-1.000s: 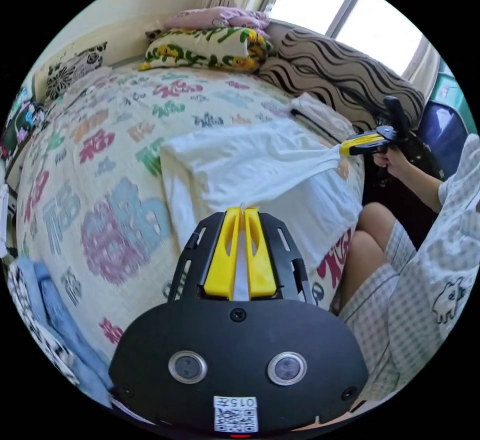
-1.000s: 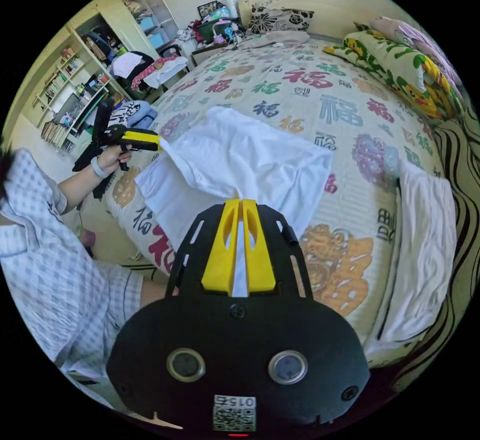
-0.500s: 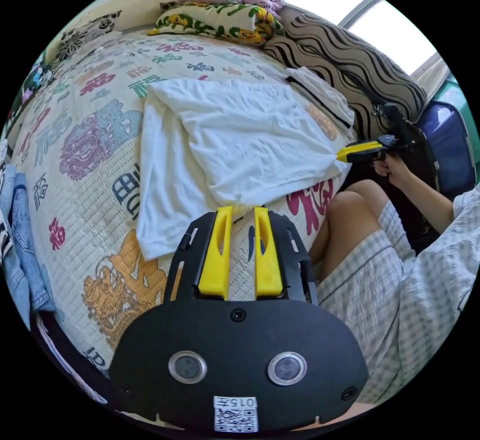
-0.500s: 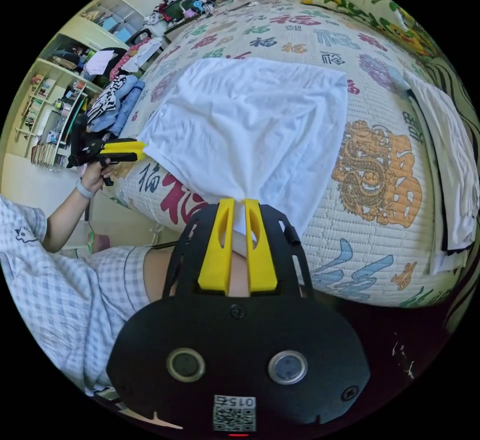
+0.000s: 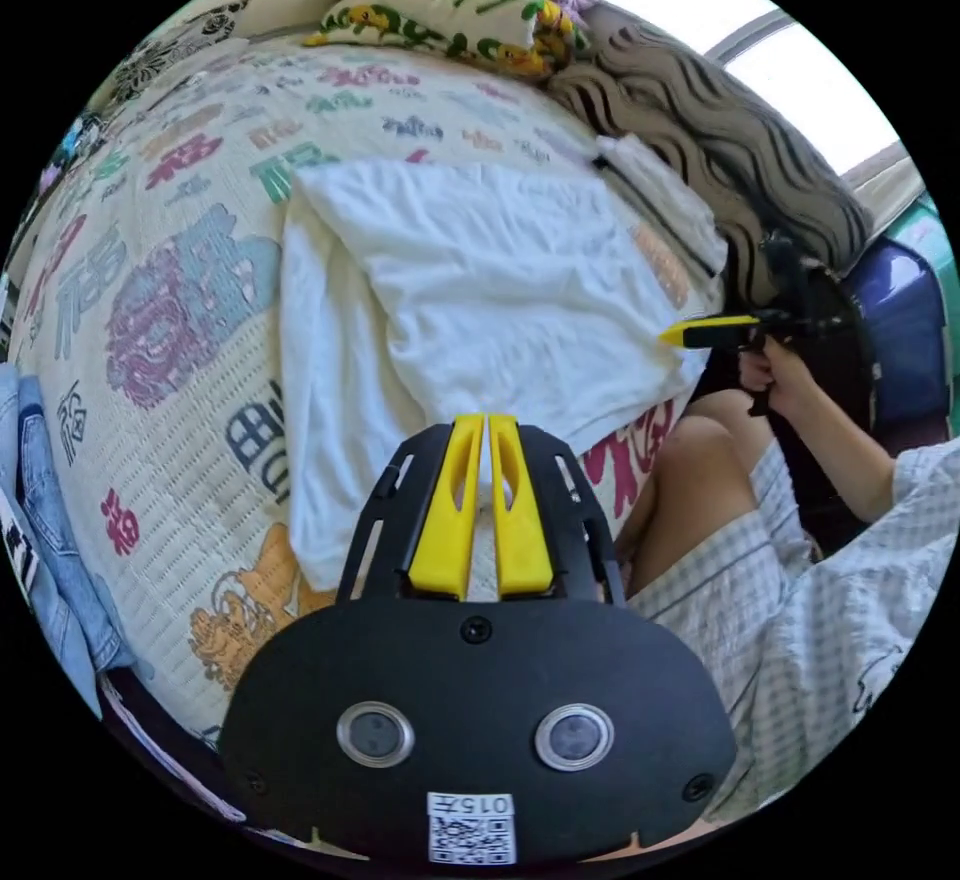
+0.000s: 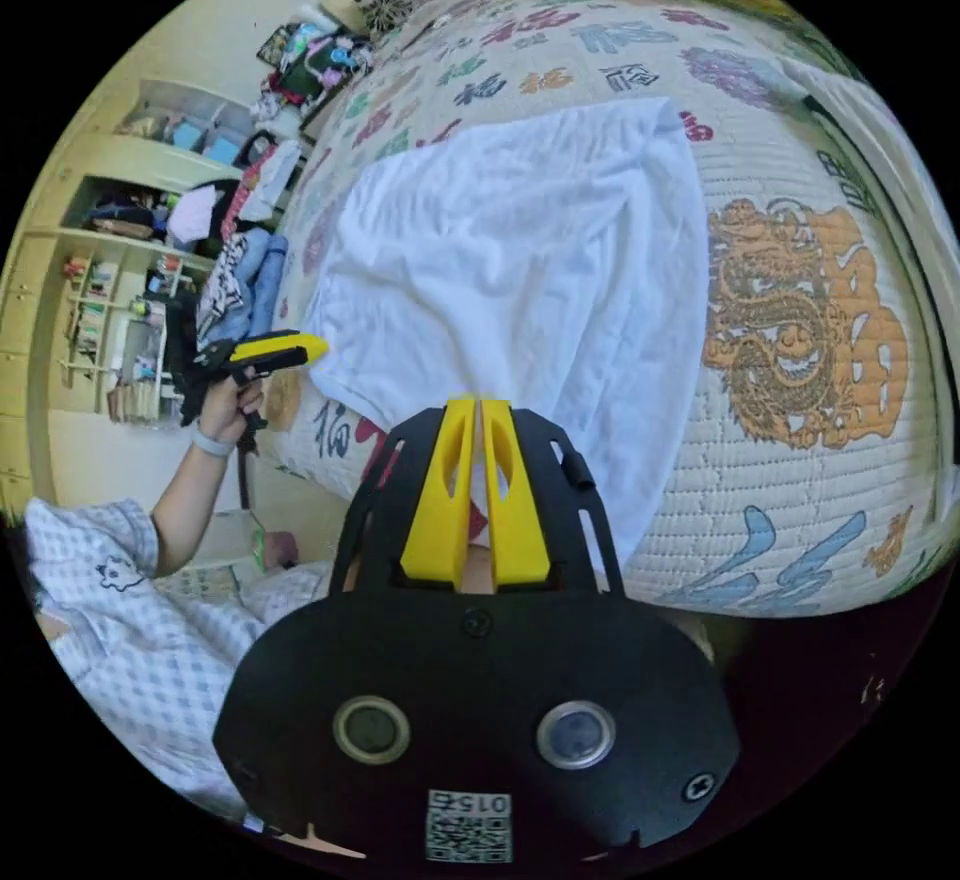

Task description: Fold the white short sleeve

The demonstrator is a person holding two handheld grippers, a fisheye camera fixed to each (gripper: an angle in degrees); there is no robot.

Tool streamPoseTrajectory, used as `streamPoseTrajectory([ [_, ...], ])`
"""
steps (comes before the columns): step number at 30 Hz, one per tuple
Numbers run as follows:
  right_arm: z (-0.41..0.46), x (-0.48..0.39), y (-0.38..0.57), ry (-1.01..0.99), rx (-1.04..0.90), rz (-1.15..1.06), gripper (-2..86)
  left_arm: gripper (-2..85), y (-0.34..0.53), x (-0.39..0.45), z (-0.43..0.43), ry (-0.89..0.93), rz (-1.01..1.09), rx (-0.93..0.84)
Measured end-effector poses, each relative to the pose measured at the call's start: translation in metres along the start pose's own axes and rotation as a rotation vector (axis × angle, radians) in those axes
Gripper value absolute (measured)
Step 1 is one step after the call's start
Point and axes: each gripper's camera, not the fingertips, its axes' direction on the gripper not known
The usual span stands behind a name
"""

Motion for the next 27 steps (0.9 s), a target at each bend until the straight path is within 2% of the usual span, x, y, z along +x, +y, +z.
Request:
streamPoseTrajectory([
  [2,-0.018,0.022,-0.014,-0.031,0.087,0.052,4.6,3.3,-0.01,-0.027,-0.027,0.057,-0.064,0.16],
  [5,-0.03,0.058,-0.05,-0.053,0.141,0.125,6.7,6.3,-0.038,-0.068,-0.035,0.041,-0.159,0.218],
  [9,-0.021,0.089,-0.104,-0.08,0.159,0.193,7.4,7.9,-0.072,-0.116,-0.01,0.153,-0.287,0.153],
  [11,-0.01,0.097,-0.123,-0.091,0.128,0.205,7.7,7.7,-0.087,-0.131,0.008,0.067,-0.325,0.059],
  [13,0.001,0.1,-0.139,-0.064,0.082,0.201,7.3,6.5,-0.093,-0.136,0.018,0.071,-0.302,0.038],
  [16,0.014,0.101,-0.157,0.009,0.043,0.172,1.8,1.4,-0.097,-0.146,0.028,0.052,-0.275,0.015],
  [22,0.022,0.111,-0.174,0.084,0.1,0.194,-0.7,0.3,-0.091,-0.164,0.028,0.005,-0.259,0.102],
  [27,0.024,0.111,-0.167,0.072,0.149,0.218,1.9,2.8,-0.069,-0.175,0.028,0.035,-0.29,0.127],
])
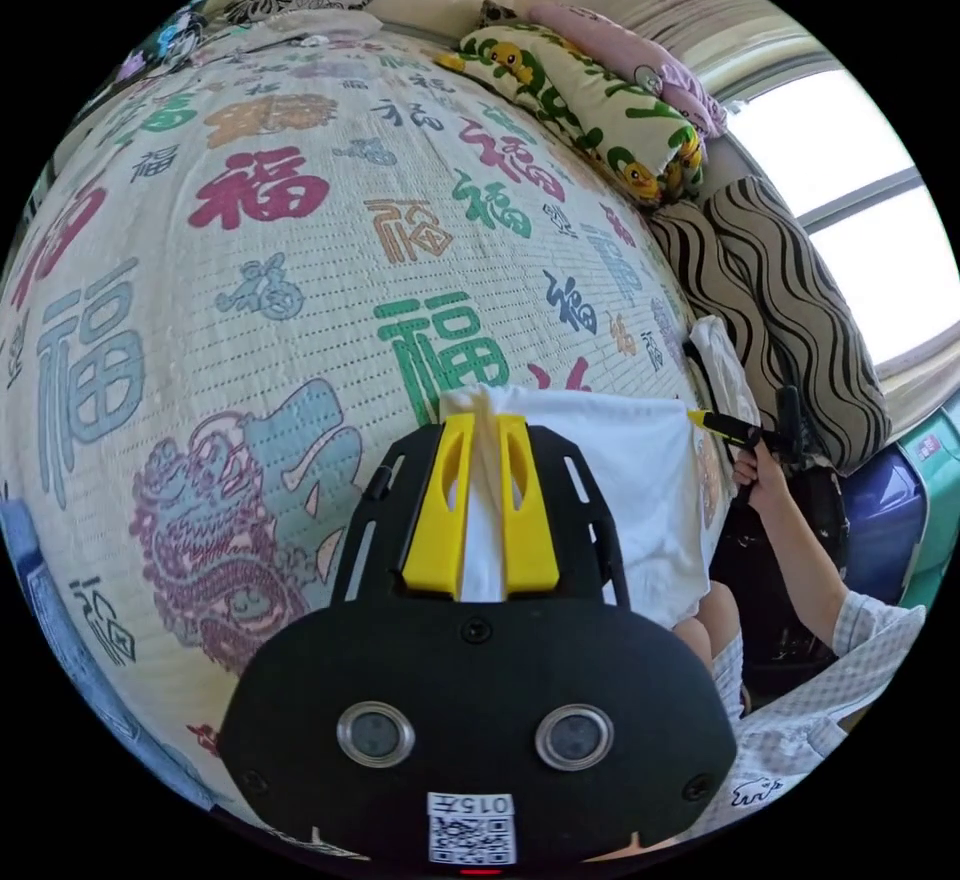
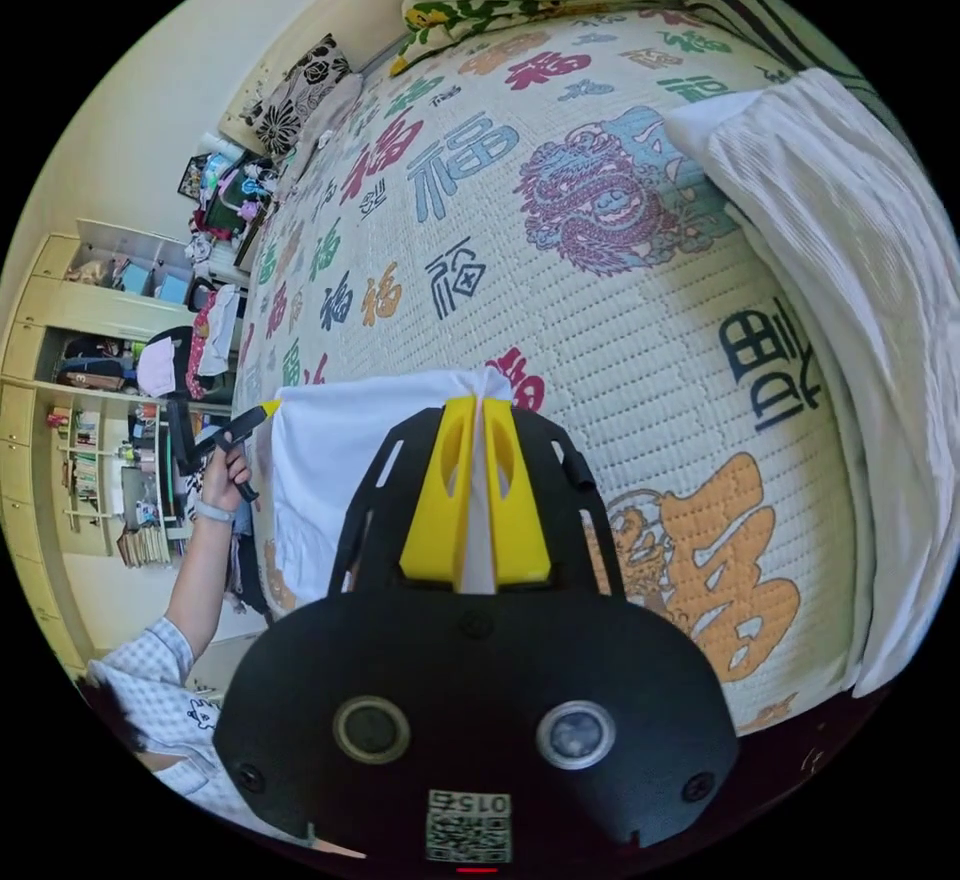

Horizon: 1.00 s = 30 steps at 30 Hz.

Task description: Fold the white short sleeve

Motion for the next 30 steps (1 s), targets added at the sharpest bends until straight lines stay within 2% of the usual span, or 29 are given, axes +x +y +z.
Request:
streamPoseTrajectory([
  [6,-0.002,-0.048,0.049,-0.186,-0.005,-0.273,0.2,3.7,0.063,0.032,-0.022,0.091,0.183,0.058],
  [9,0.032,-0.083,0.062,-0.257,-0.066,-0.366,-0.4,4.2,0.075,0.052,-0.002,0.149,0.25,0.02],
  [11,0.061,-0.094,0.066,-0.261,-0.176,-0.37,-0.7,5.6,0.083,0.053,0.023,0.1,0.227,-0.099],
  [12,0.076,-0.095,0.07,-0.296,-0.24,-0.343,-0.6,6.0,0.087,0.052,0.027,0.127,0.218,-0.132],
  [13,0.079,-0.096,0.074,-0.328,-0.254,-0.335,-0.6,6.1,0.097,0.051,0.027,0.217,0.212,-0.154],
  [14,0.081,-0.098,0.083,-0.381,-0.253,-0.361,-0.6,5.8,0.11,0.052,0.021,0.223,0.221,-0.129],
  [15,0.083,-0.1,0.092,-0.36,-0.248,-0.378,-0.6,5.5,0.116,0.052,0.019,0.184,0.232,-0.122],
  [17,0.095,-0.102,0.102,-0.248,-0.292,-0.387,-0.6,4.7,0.137,0.049,0.026,-0.021,0.255,-0.171],
  [18,0.107,-0.103,0.107,-0.185,-0.356,-0.381,-0.6,4.4,0.141,0.047,0.031,-0.037,0.252,-0.208],
  [19,0.113,-0.102,0.11,-0.167,-0.389,-0.375,-0.6,3.9,0.15,0.04,0.04,-0.015,0.24,-0.272],
  [21,0.128,-0.103,0.121,-0.126,-0.442,-0.379,-0.6,2.4,0.163,0.032,0.038,-0.007,0.212,-0.242],
  [27,0.131,-0.119,0.126,-0.148,-0.381,-0.368,-0.6,1.6,0.194,0.03,0.032,-0.037,0.206,-0.17],
  [30,0.139,-0.136,0.126,-0.103,-0.384,-0.401,-0.6,2.4,0.204,0.04,0.034,0.042,0.231,-0.112],
])
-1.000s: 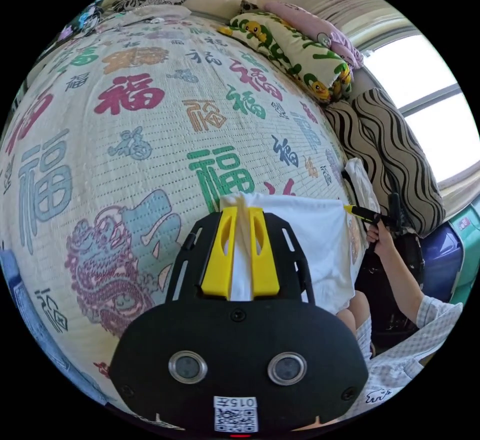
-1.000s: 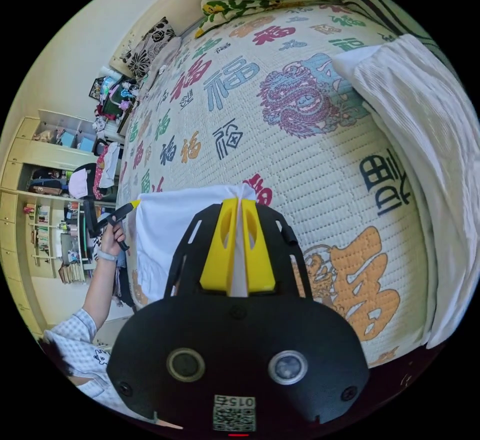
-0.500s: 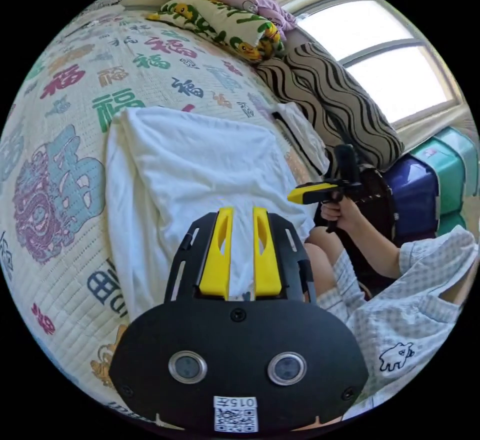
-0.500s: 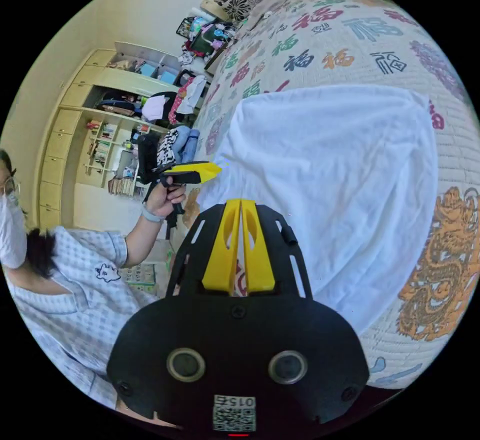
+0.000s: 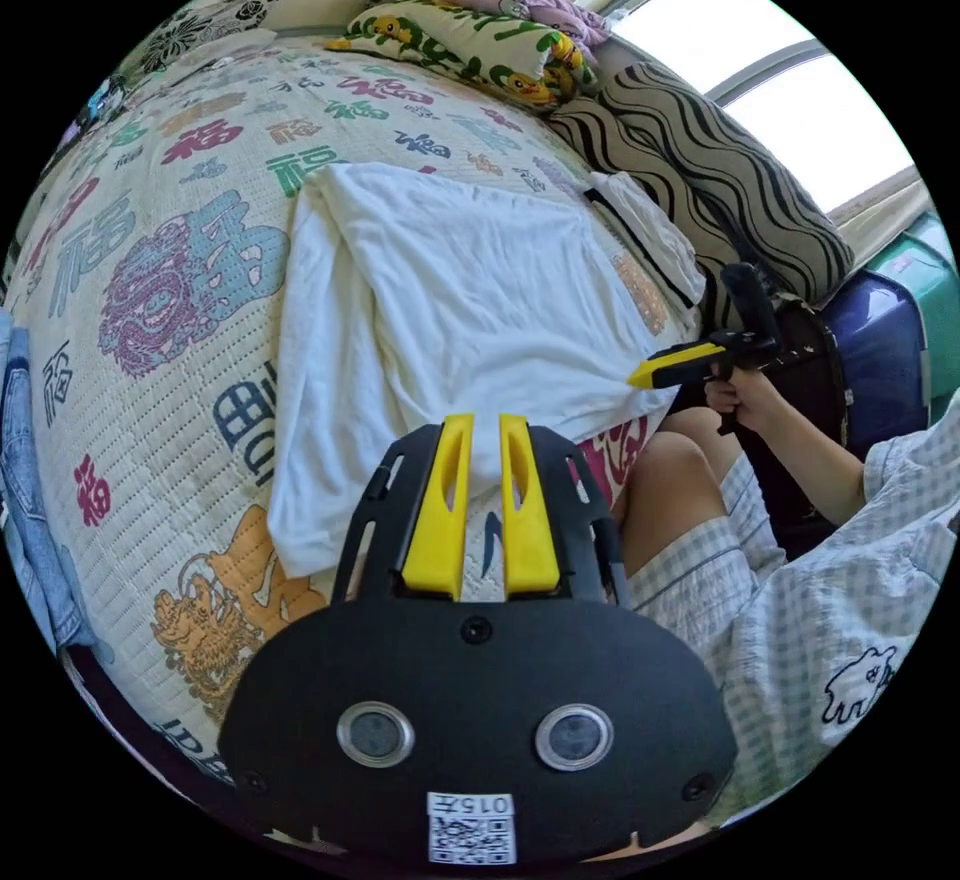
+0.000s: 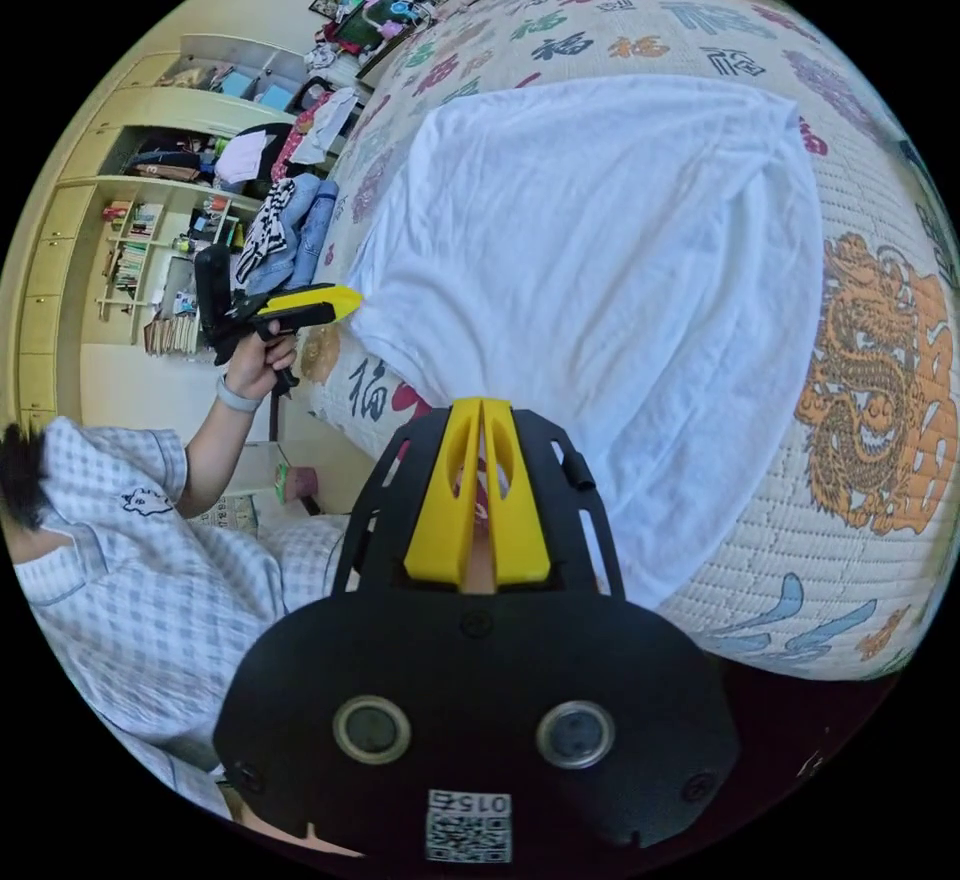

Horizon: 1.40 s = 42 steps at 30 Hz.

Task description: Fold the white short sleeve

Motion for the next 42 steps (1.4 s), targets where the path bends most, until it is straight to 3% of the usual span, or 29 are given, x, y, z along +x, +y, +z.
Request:
streamPoseTrajectory([
  [3,0.02,-0.004,-0.013,0.08,-0.115,0.016,-0.8,3.4,0.009,0.004,0.029,-0.063,0.021,-0.144],
  [6,0.014,-0.013,-0.029,0.021,-0.094,0.051,-0.4,5.1,0.022,0.002,0.026,-0.053,-0.014,-0.096],
  [9,0.0,-0.037,-0.063,0.101,-0.044,-0.007,2.0,7.7,0.044,-0.01,0.007,-0.054,-0.125,0.037],
  [14,-0.006,-0.084,-0.145,0.133,-0.017,-0.14,7.8,10.3,0.09,-0.034,-0.008,-0.205,-0.342,0.148],
  [19,0.016,-0.133,-0.226,0.197,-0.03,-0.266,6.8,11.3,0.105,-0.035,0.007,-0.277,-0.407,0.197],
  [27,0.075,-0.165,-0.312,0.543,-0.206,-0.298,9.7,5.6,0.117,-0.03,0.038,-0.219,-0.462,0.211],
  [31,0.084,-0.16,-0.326,0.548,-0.258,-0.273,8.6,0.3,0.119,-0.019,0.049,-0.206,-0.452,0.215],
  [37,0.069,-0.163,-0.319,0.567,-0.222,-0.375,0.4,-0.7,0.121,0.01,0.056,-0.208,-0.368,0.269],
  [42,-0.024,-0.145,-0.286,0.332,-0.006,-0.428,-0.7,-0.7,0.118,0.068,0.045,-0.144,-0.13,0.428],
])
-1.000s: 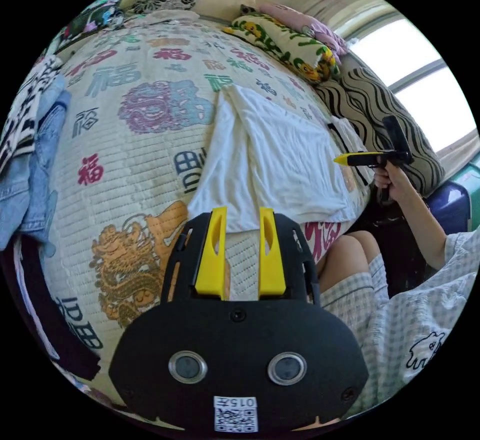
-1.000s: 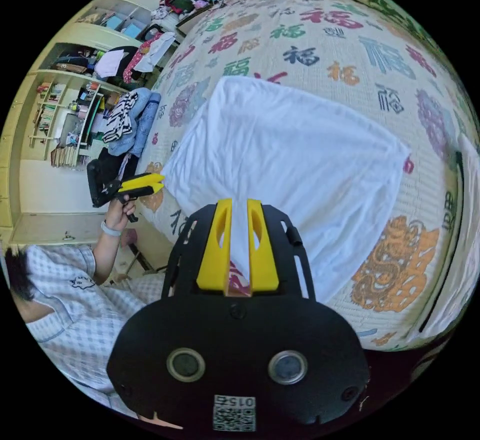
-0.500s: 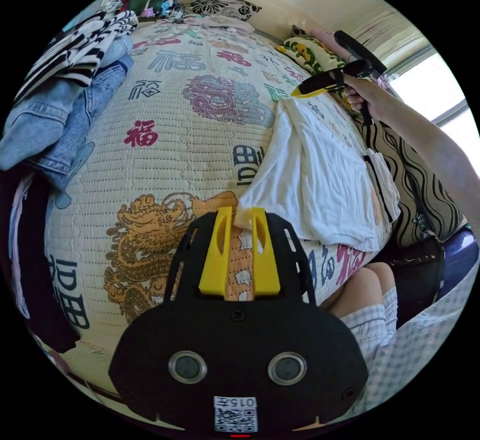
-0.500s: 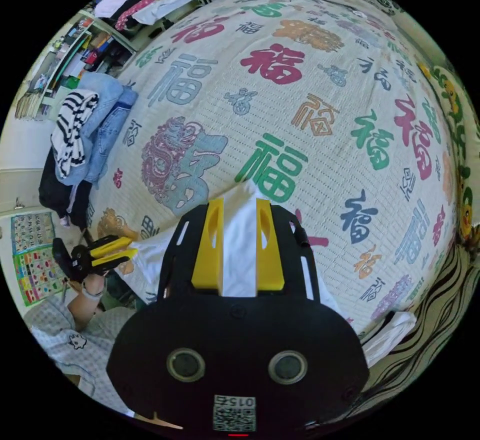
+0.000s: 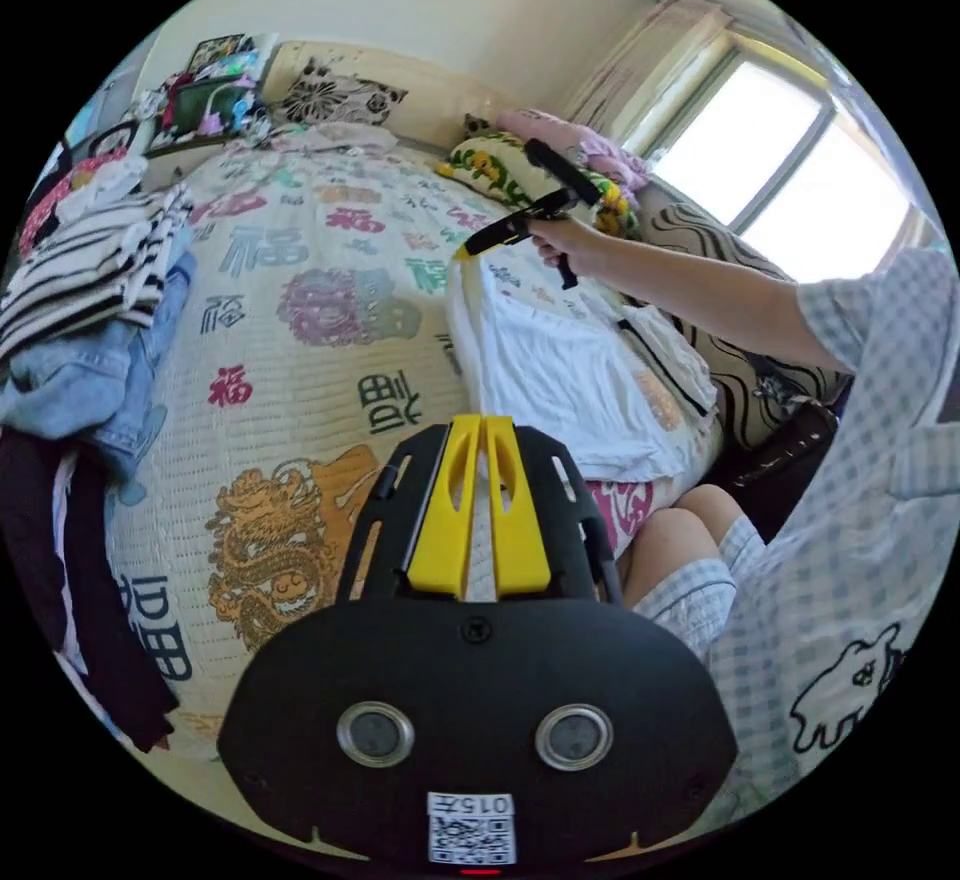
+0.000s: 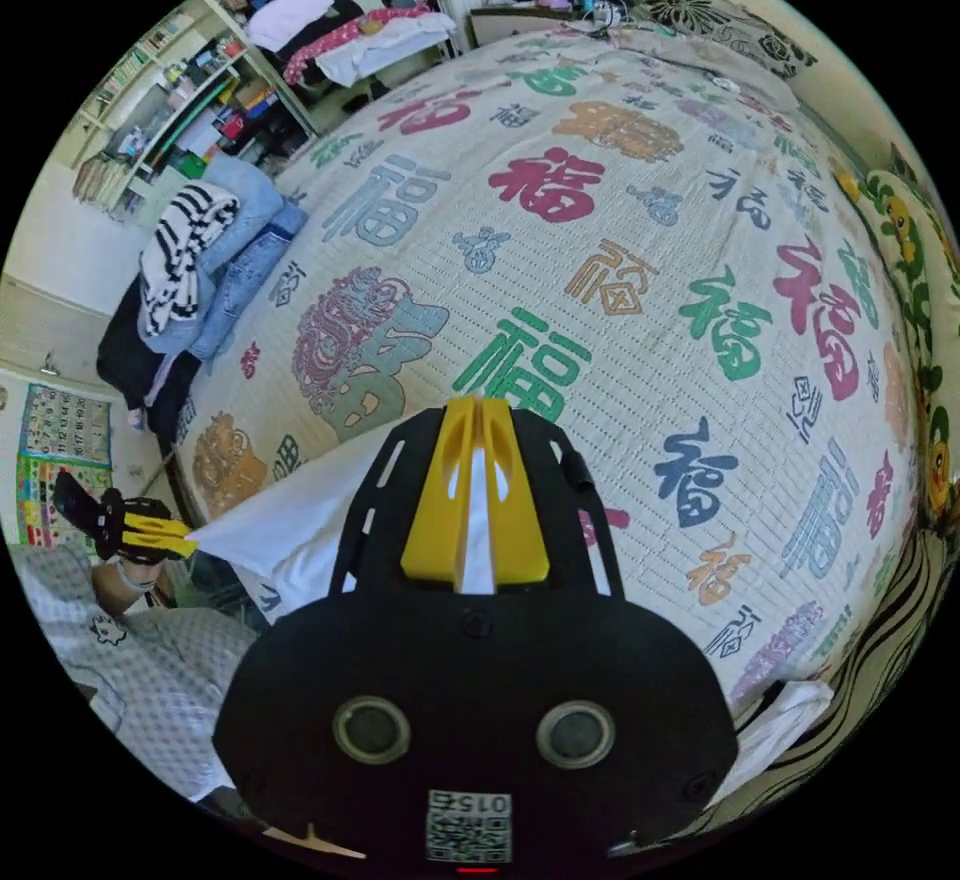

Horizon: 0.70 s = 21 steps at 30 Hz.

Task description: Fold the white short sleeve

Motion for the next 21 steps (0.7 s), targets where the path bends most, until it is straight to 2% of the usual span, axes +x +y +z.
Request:
streamPoseTrajectory([
  [3,-0.057,0.038,0.047,-0.163,0.133,0.068,-0.7,-0.6,-0.009,0.053,0.007,0.111,0.175,0.027],
  [5,-0.087,0.063,0.081,-0.257,0.218,0.099,-0.7,-0.6,-0.018,0.096,0.027,0.25,0.29,0.023],
  [8,-0.125,0.102,0.136,-0.3,0.302,0.161,-0.6,-0.6,-0.027,0.148,0.061,0.4,0.39,0.045],
  [10,-0.139,0.125,0.168,-0.302,0.324,0.205,-0.4,-0.5,-0.03,0.177,0.089,0.444,0.44,0.014],
  [14,-0.146,0.175,0.229,-0.245,0.325,0.326,0.4,-0.4,-0.028,0.232,0.169,0.405,0.543,-0.147],
  [19,-0.129,0.216,0.273,-0.153,0.212,0.469,3.0,0.5,-0.023,0.27,0.245,0.382,0.611,-0.347],
  [21,-0.134,0.229,0.295,-0.097,0.207,0.543,5.0,1.6,-0.026,0.281,0.265,0.442,0.63,-0.437],
])
